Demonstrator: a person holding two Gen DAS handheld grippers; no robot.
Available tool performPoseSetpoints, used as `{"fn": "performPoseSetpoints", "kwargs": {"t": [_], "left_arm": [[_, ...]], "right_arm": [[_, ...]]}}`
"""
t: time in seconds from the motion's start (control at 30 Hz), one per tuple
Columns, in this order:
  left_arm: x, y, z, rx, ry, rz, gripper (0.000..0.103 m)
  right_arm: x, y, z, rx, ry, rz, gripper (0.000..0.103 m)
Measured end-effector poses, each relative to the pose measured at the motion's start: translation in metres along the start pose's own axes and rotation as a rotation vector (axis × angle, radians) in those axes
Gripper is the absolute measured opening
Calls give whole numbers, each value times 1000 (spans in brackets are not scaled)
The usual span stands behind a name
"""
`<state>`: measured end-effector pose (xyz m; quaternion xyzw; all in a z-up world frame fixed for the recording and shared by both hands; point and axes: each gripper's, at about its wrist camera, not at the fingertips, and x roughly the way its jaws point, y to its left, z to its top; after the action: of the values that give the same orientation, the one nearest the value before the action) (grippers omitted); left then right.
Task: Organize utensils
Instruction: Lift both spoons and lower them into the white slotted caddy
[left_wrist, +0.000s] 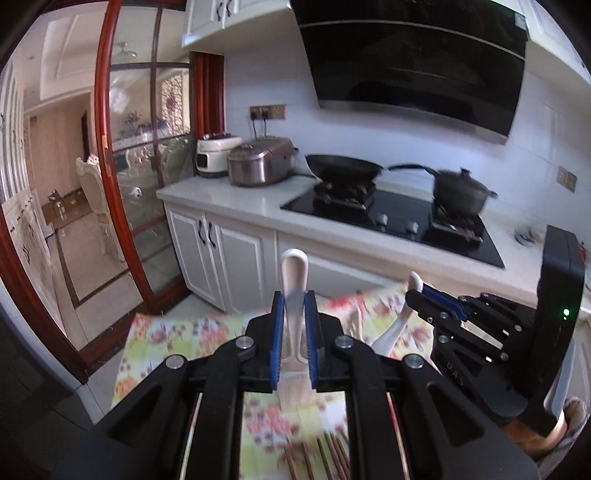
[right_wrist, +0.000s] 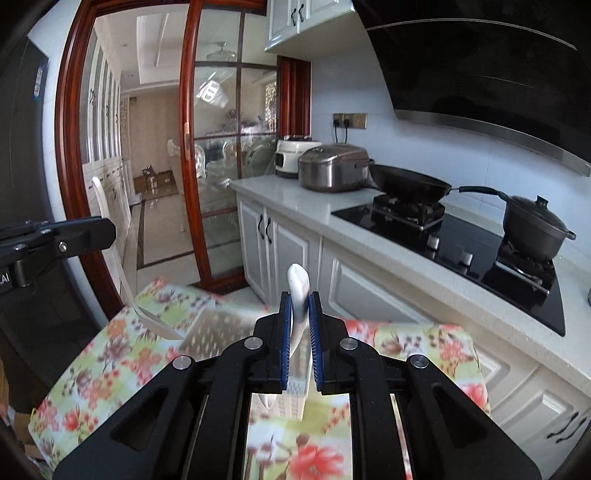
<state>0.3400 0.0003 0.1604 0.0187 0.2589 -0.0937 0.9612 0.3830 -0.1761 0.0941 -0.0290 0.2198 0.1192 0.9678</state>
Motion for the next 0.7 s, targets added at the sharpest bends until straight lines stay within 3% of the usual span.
{"fn": "performPoseSetpoints", "kwargs": {"t": [0.17, 0.37, 0.57, 0.6, 0.63, 0.7], "left_arm": [[46, 12, 2, -60, 53, -41, 11], [112, 19, -43, -72, 181, -79, 11], [128, 23, -72, -69, 195, -76, 11], [128, 24, -75, -65, 190, -78, 16], [128, 25, -76, -63, 185, -74, 31], [123, 28, -77, -71, 157, -44, 39]], "right_arm": [[40, -10, 4, 40, 34, 27, 12], [89, -17, -29, 64, 149, 65, 13], [101, -20, -43, 69, 170, 87, 13], [100, -19, -45, 66, 171, 88, 13], [99, -19, -46, 66, 173, 90, 13], [95, -21, -47, 71, 171, 88, 16]]}}
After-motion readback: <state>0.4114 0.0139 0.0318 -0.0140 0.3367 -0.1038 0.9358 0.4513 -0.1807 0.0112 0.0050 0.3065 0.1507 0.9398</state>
